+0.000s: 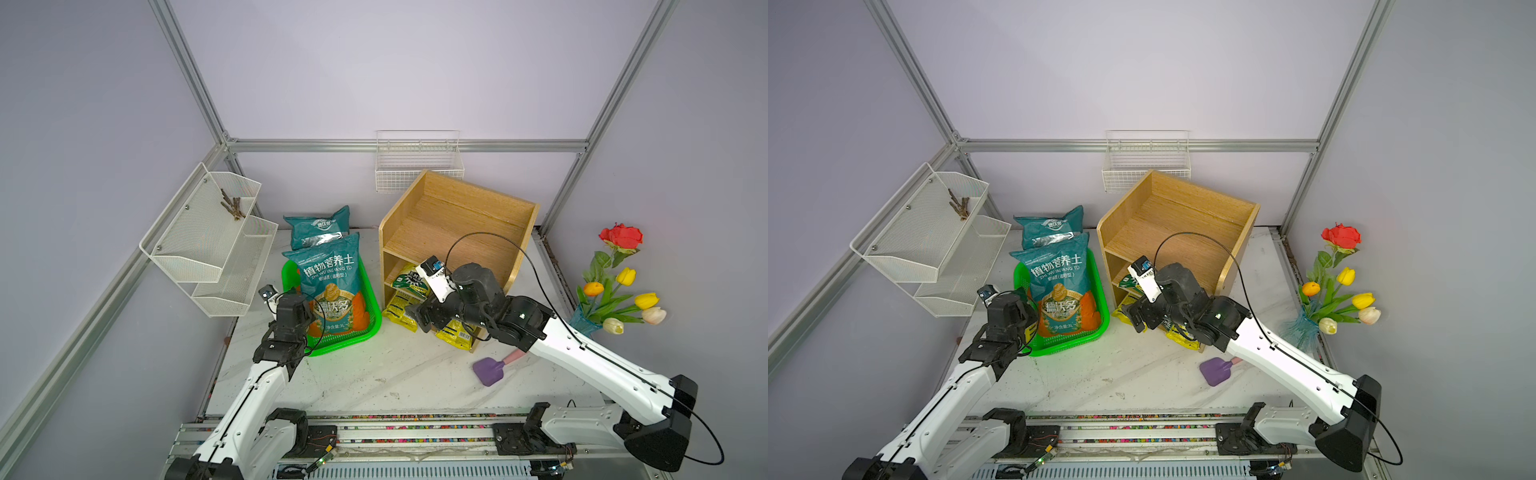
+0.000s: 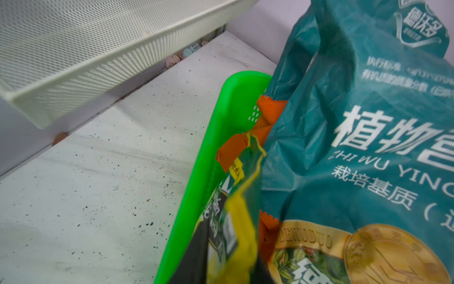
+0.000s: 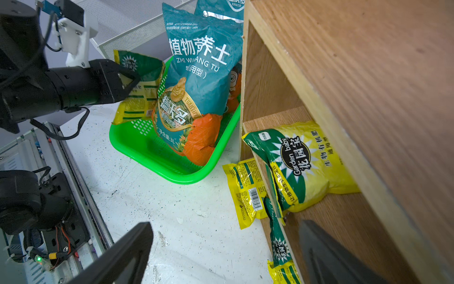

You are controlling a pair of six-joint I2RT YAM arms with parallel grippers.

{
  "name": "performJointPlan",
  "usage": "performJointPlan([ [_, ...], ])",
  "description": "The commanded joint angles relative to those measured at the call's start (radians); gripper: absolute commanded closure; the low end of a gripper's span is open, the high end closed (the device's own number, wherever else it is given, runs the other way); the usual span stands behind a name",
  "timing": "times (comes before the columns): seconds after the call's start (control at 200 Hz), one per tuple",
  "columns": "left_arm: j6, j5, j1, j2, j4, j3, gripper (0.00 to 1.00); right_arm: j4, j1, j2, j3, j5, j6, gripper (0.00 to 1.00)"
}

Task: Take down the fertilizer bag from the shelf
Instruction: Place the fertilizer bag in the storage box, then pick up the fertilizer bag from the shelf.

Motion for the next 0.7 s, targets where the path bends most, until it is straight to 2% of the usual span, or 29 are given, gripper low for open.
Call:
performJointPlan([
  [0.0, -0.016, 0.079, 0.007, -0.005, 0.082, -0.045, 0.00, -0.025, -0.013, -0.007, -0.001, 0.068, 0.022, 0.01],
  [0.16, -0.002, 0.015, 0.008, -0.032, -0.104, 0.072, 0.00, -0.045, -0.013, 0.020, 0.027, 0.094, 0.003, 0.01],
  [0.33, 0.035, -0.004, 0.008, -0.110, -0.212, 0.178, 0.00, -0.085, -0.012, 0.060, 0.047, 0.169, -0.039, 0.01],
  [0.425, 0.039, 0.055, 0.008, -0.148, -0.226, 0.212, 0.00, -0.111, -0.002, 0.102, 0.057, 0.182, -0.066, 0.02],
  [0.57, 0.030, 0.213, 0.008, -0.186, -0.195, 0.230, 0.00, -0.084, 0.025, 0.175, 0.060, 0.246, -0.105, 0.02],
  [0.695, -0.025, 0.300, 0.009, -0.186, -0.165, 0.237, 0.00, -0.045, 0.045, 0.256, 0.089, 0.324, -0.144, 0.02],
])
